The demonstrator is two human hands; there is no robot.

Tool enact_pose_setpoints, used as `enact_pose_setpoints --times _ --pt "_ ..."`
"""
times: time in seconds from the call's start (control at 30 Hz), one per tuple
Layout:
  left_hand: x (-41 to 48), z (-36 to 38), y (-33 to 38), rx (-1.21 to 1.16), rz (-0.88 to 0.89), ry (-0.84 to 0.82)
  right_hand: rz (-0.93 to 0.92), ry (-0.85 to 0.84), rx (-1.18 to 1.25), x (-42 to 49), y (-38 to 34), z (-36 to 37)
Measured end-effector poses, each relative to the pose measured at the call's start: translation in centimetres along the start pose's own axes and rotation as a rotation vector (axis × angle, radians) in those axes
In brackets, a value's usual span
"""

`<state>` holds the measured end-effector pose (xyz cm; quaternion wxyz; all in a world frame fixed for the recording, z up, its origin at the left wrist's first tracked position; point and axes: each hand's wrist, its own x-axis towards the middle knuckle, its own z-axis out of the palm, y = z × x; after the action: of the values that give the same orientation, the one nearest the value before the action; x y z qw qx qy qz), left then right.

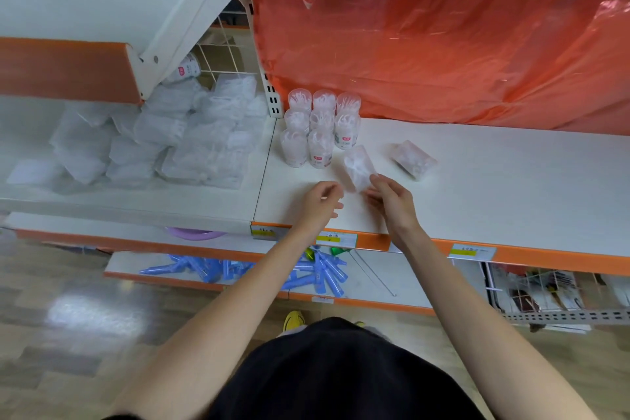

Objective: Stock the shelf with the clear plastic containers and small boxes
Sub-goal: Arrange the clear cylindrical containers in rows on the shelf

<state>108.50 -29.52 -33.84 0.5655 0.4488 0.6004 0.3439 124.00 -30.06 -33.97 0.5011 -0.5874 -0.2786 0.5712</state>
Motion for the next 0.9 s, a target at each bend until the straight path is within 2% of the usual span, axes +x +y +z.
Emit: enact_pose_setpoints --times 0.33,0.53,0.77,0.9 --pt "1.4 1.8 1.5 -0.140 -0.082 -0.042 -0.010 0.038 -0.029 -0.3 1.9 0.7" --pt "1.8 1.5 1.1 -0.184 -0.074 -0.036 0.003 -0.033 0.075 -0.1 1.8 -0.1" --pt "2.1 0.8 0.2 -0.223 -0.094 -0.066 -0.055 -0.122 -0.031 -0.5 1.7 -0.1" --pt "2.1 0.7 0.5 -0.208 -0.120 -0.092 -0.030 0.001 0.043 -0.4 1.7 0.5"
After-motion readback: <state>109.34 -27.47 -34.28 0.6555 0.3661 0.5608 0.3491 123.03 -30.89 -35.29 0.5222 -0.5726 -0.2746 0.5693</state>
